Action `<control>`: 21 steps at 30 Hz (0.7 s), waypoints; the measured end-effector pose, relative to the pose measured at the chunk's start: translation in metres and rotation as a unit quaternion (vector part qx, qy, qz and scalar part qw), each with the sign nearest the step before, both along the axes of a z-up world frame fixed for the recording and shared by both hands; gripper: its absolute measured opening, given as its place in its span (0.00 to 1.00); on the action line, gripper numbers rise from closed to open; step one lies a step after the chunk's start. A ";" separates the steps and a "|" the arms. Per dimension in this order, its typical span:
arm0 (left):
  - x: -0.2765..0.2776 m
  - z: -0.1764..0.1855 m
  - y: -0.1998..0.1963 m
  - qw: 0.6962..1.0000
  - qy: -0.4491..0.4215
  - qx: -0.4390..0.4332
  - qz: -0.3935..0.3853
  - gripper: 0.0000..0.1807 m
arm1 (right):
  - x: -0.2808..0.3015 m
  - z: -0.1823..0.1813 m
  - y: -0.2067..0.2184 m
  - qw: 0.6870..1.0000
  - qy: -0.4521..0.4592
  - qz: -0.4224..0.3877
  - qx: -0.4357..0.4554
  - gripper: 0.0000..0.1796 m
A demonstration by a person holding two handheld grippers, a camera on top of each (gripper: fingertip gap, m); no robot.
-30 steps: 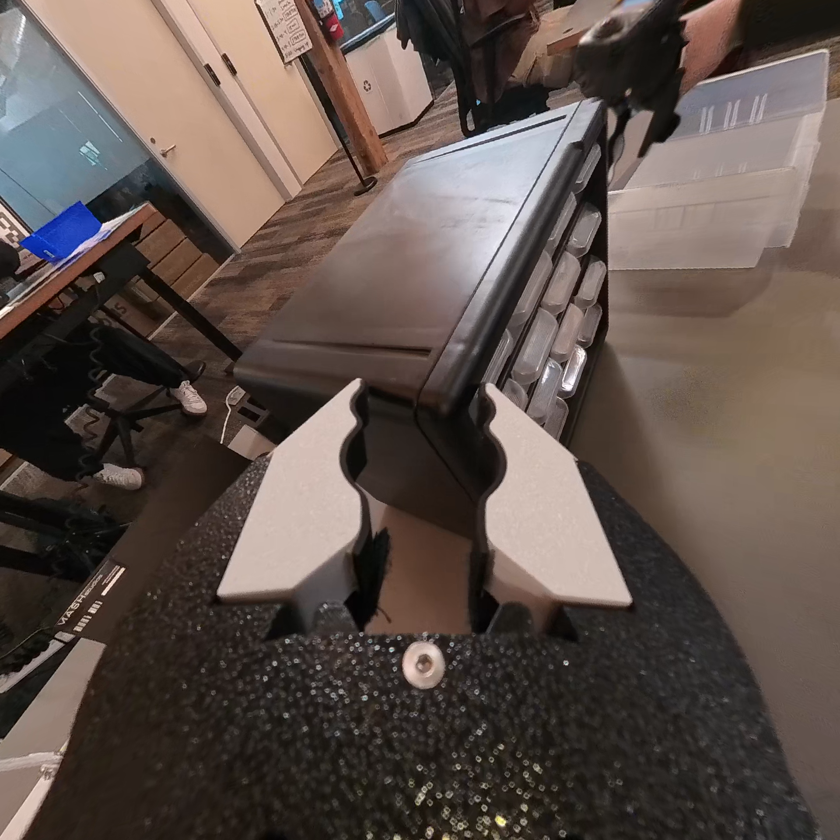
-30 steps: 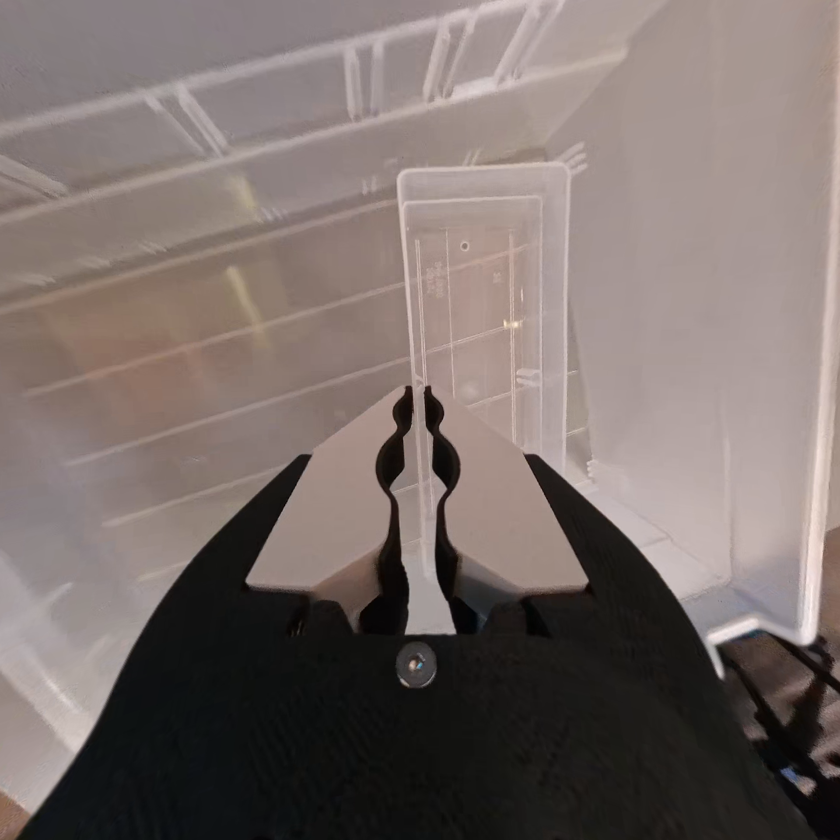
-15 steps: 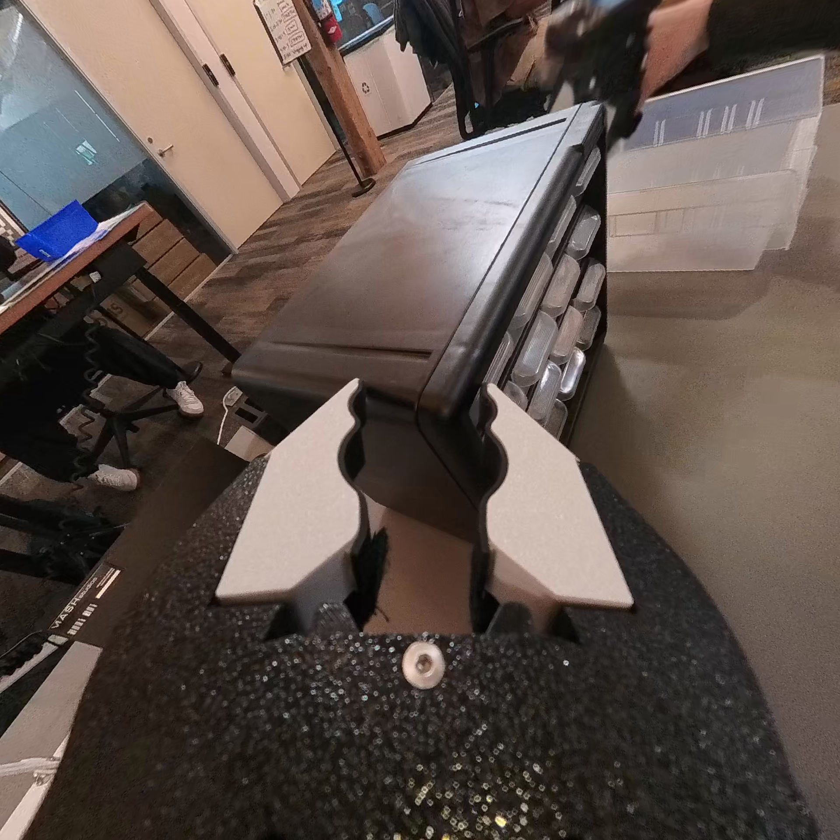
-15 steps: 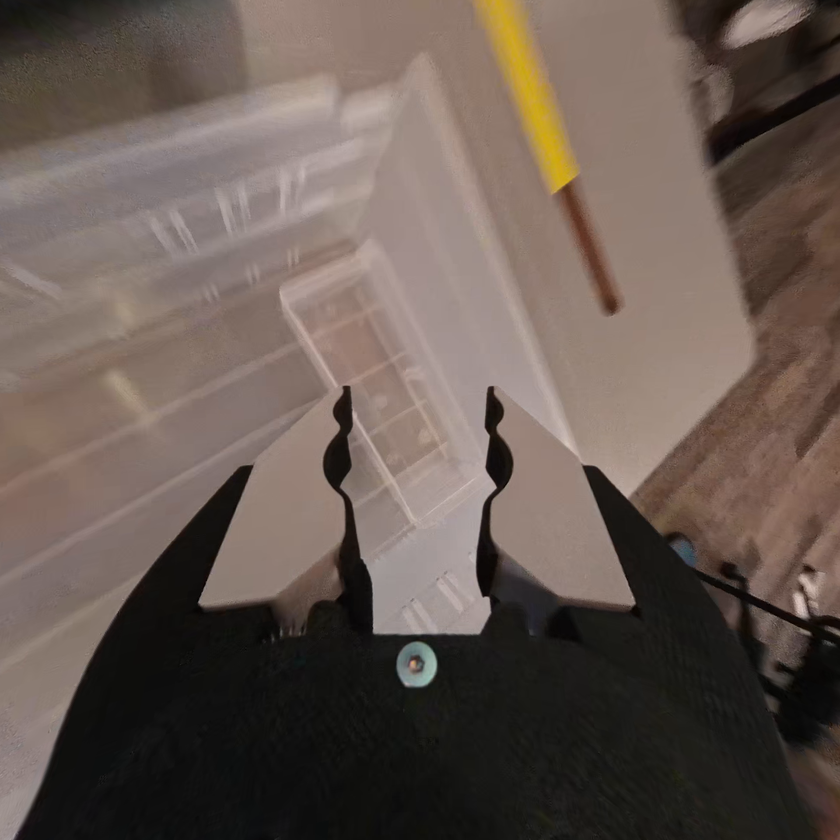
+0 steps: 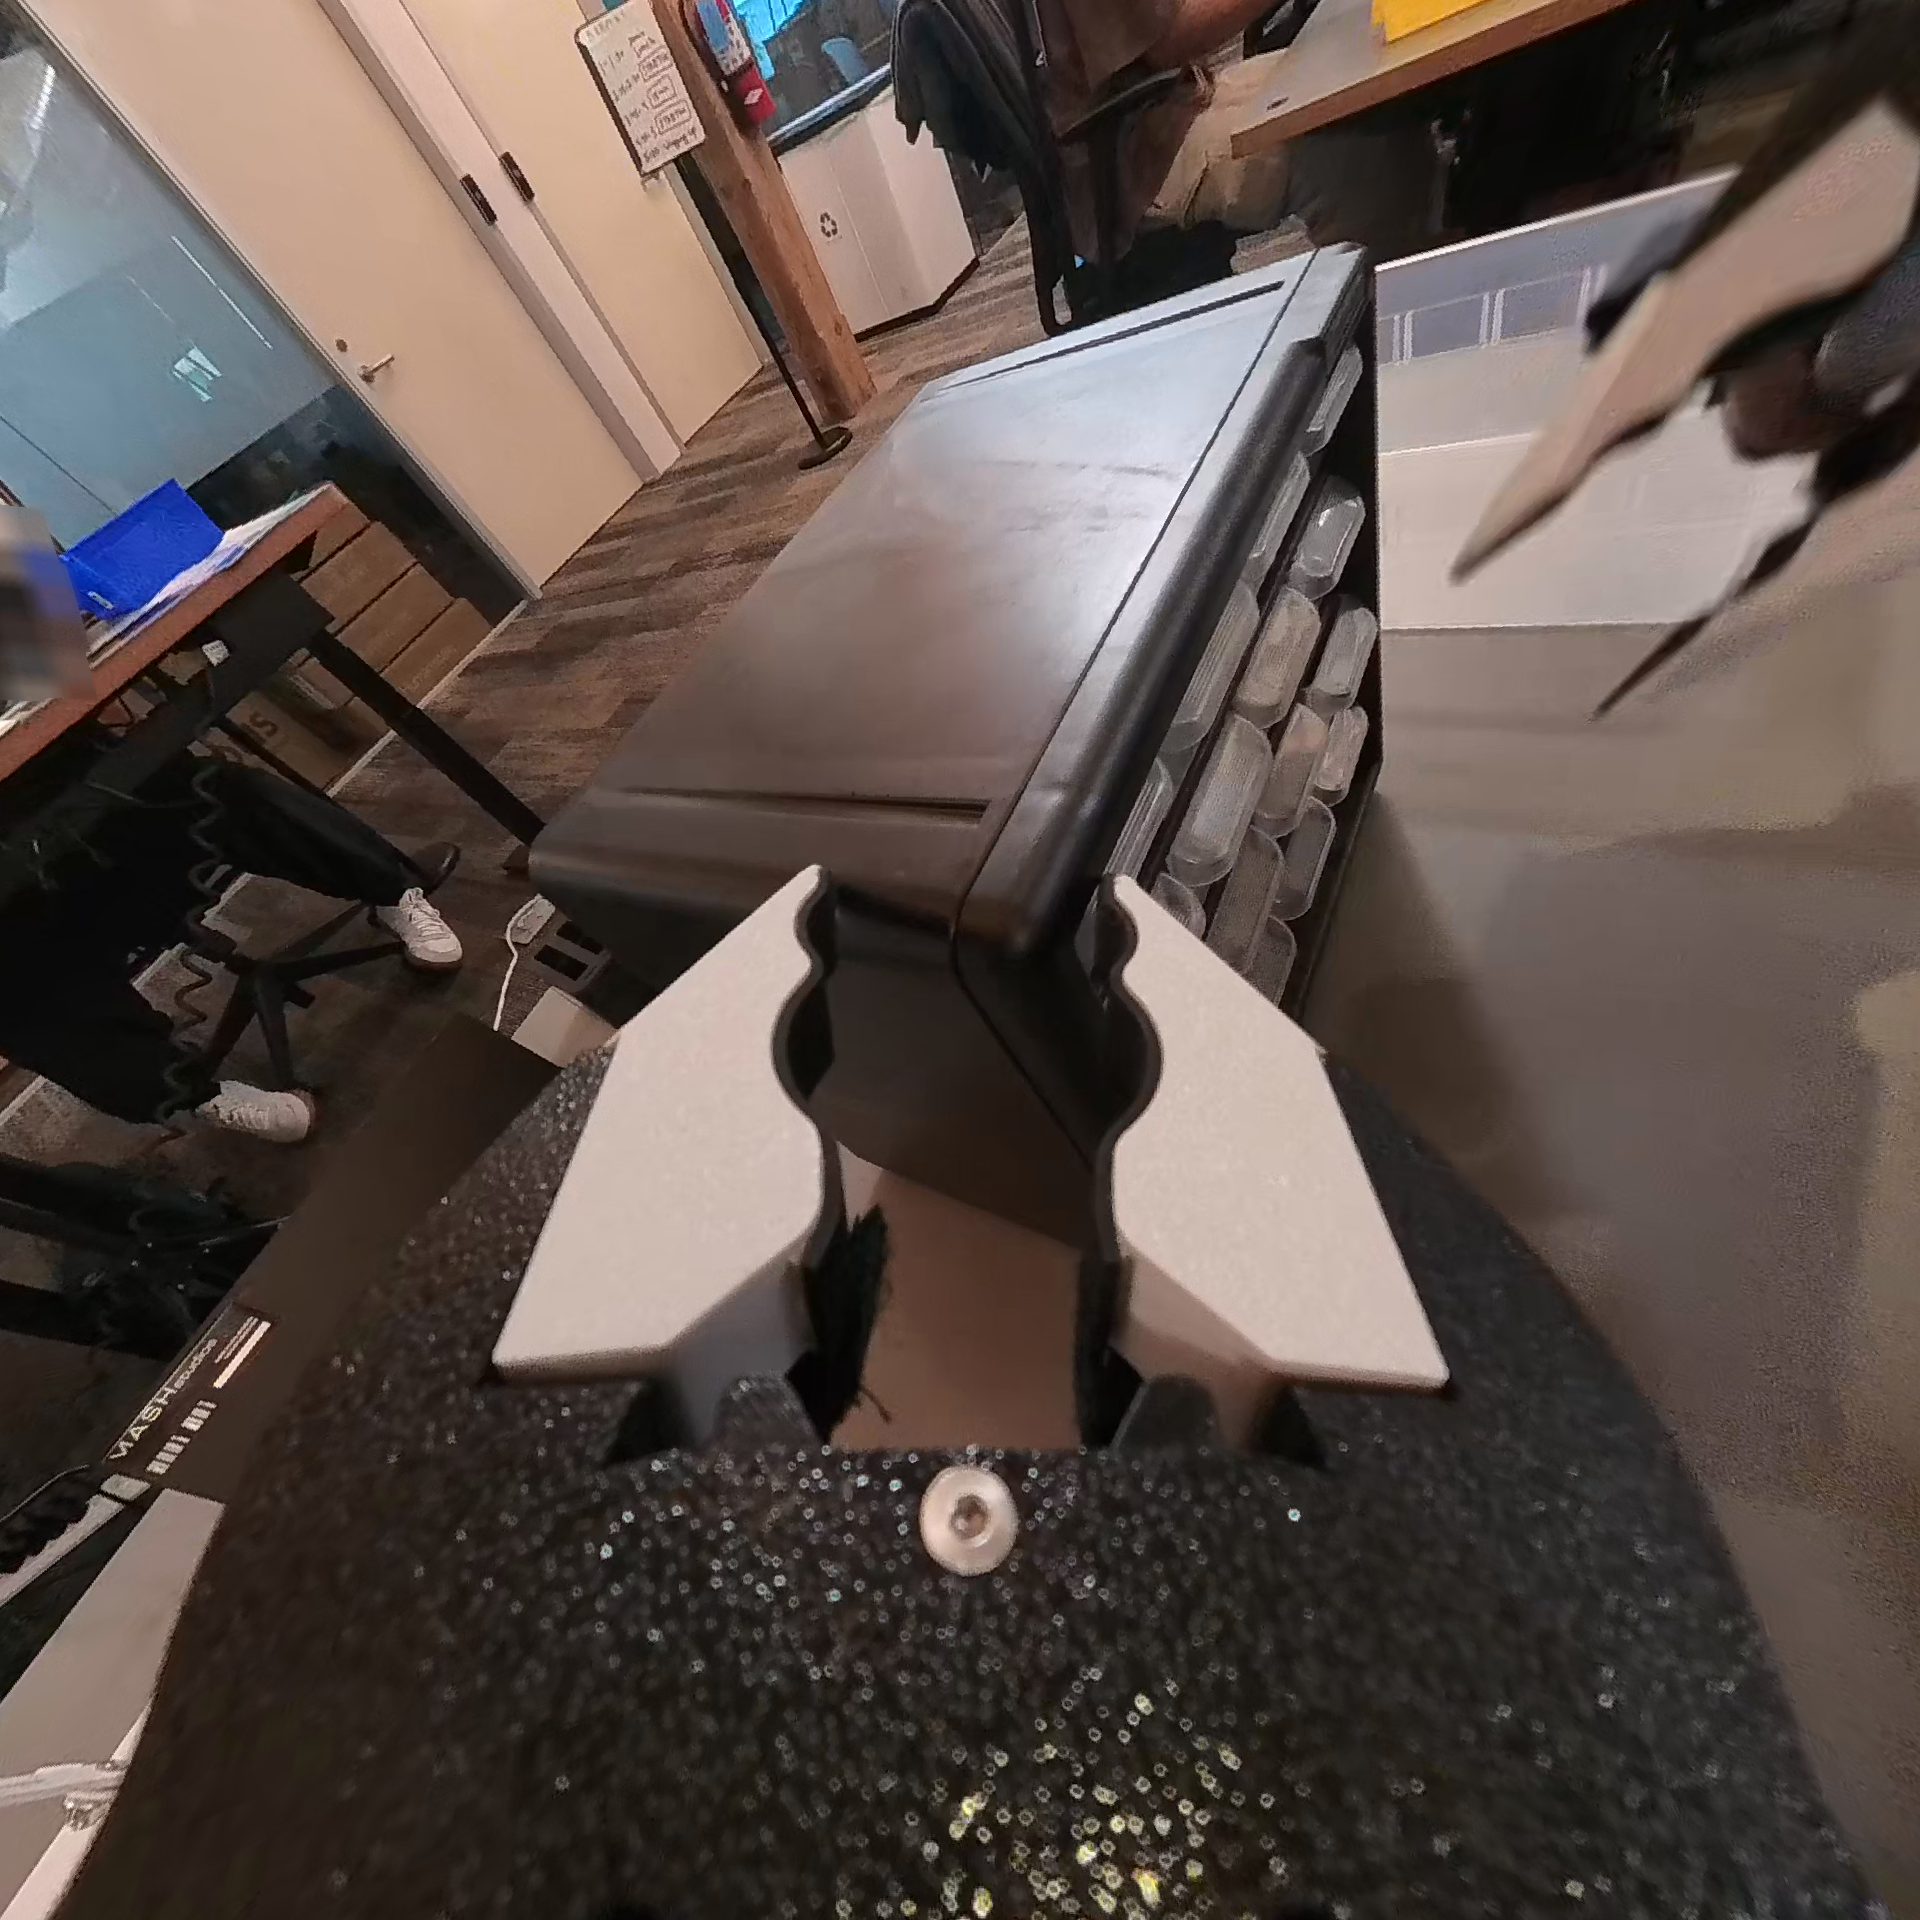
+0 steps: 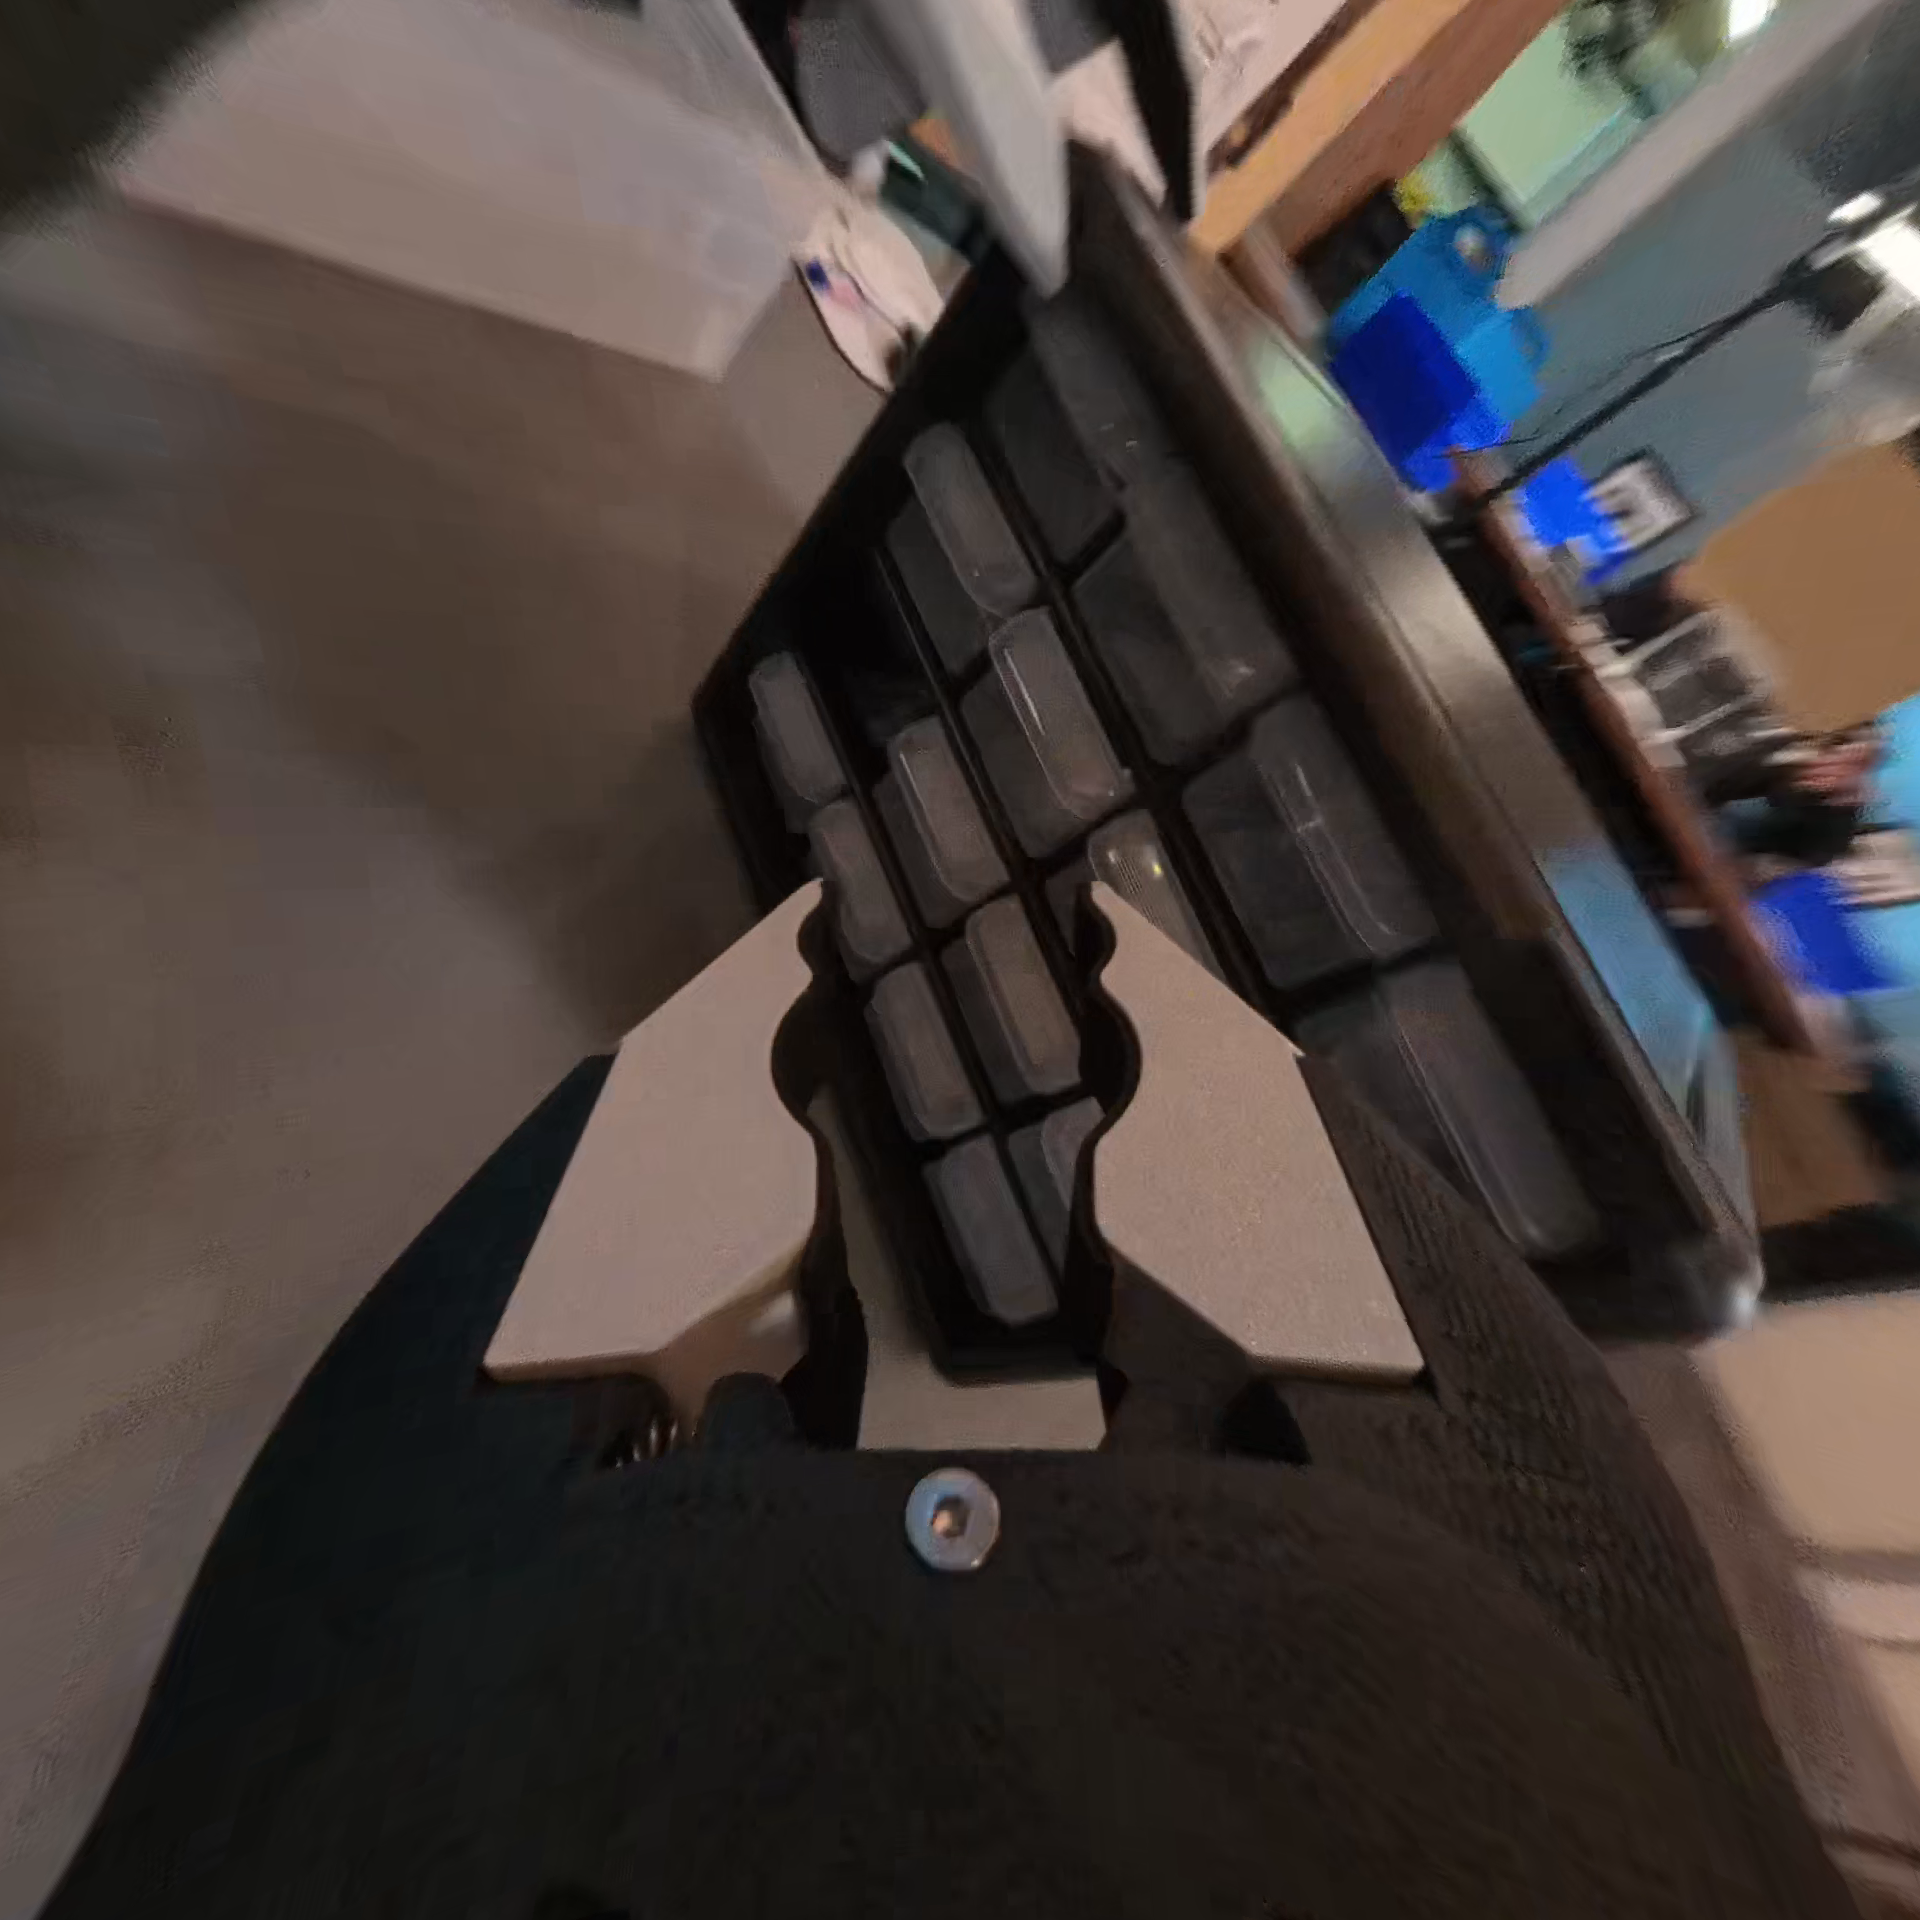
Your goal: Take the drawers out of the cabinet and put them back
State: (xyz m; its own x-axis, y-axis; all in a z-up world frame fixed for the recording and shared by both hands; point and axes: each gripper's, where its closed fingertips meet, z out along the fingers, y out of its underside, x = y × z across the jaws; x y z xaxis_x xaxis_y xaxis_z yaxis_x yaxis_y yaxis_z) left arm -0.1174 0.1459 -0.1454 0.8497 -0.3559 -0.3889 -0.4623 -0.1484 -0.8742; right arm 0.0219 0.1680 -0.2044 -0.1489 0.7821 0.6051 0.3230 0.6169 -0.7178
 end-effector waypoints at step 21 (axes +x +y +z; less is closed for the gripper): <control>0.000 0.000 0.000 1.000 0.003 0.002 -0.005 0.26 | -0.070 -0.047 0.013 0.897 -0.018 -0.135 0.420 0.05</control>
State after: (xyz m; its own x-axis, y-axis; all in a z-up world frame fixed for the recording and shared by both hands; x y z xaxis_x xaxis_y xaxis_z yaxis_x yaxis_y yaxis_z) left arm -0.1175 0.1461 -0.1453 0.8439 -0.3629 -0.3951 -0.4684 -0.1395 -0.8724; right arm -0.0478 0.1813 -0.2518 -0.0541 0.0638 0.9965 0.5565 0.8305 -0.0229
